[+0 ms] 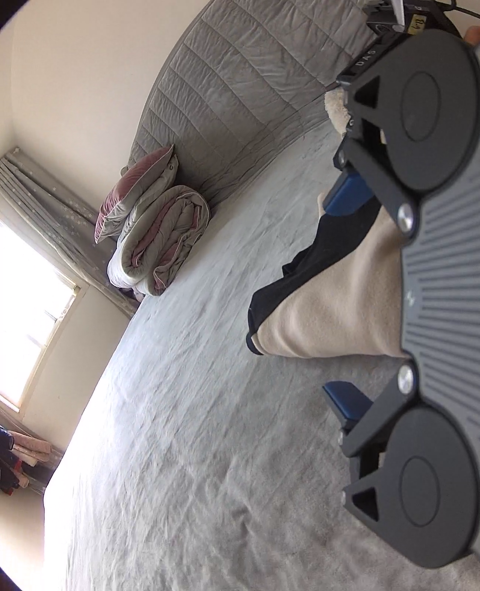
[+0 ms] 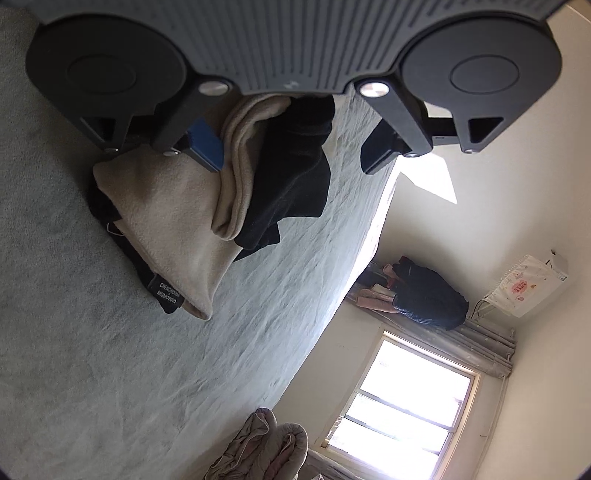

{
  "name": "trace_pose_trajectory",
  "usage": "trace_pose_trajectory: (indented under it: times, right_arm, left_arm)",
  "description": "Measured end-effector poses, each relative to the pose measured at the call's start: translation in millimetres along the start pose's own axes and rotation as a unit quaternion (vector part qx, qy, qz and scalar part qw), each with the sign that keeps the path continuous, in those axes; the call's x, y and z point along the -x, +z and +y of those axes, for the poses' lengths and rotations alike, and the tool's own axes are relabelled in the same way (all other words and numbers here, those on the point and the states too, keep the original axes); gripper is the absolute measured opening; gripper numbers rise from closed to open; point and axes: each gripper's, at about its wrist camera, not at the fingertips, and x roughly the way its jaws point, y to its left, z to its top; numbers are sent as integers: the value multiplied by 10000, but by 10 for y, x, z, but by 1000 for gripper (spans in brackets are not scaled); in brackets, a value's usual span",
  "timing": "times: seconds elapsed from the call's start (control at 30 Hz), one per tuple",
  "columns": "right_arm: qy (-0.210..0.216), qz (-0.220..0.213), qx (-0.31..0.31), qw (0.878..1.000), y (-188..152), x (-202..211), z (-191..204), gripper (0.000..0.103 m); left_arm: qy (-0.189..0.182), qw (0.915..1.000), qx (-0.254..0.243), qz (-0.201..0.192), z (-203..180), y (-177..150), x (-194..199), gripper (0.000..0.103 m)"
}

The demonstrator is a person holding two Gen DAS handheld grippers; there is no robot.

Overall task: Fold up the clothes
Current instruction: 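Grasp the cream and black bundle end with both grippers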

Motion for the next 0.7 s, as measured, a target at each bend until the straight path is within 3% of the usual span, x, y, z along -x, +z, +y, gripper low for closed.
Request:
trace_pose_trajectory:
  times: [0.07, 0.17, 0.2, 0.27, 0.3, 0.47, 0.57, 0.7]
  right_arm:
    - [-286, -55, 321, 9991, -52, -61, 54, 79]
    - [-715, -137, 800, 9941, -129, -151, 135, 56]
    - [-770, -161, 898, 9928, -140, -170, 156, 43]
    - [-757, -240, 982, 9920, -143, -188, 172, 31]
    - [-684, -294, 971, 9925, -119, -184, 177, 29]
    - [-203, -506, 863, 9948, 78, -122, 176, 25]
    - [-37, -621, 764, 9951, 186, -41, 122, 25]
    - [82, -759, 562, 9955, 317, 72, 34, 25]
  left_arm:
    - [197, 9998, -23, 71, 30, -6, -28, 100]
    - [358, 9993, -48, 69, 67, -11, -43, 100]
    - [398, 9992, -58, 22, 75, -6, -47, 100]
    - [501, 9987, -102, -89, 87, 10, -51, 97]
    - [556, 9983, -123, -147, 91, 20, -55, 95]
    - [607, 9977, -106, -270, 80, 55, -139, 57]
    - [441, 9986, -114, -261, 32, 43, -202, 49]
    - [158, 9986, -419, -281, -149, -15, -264, 48]
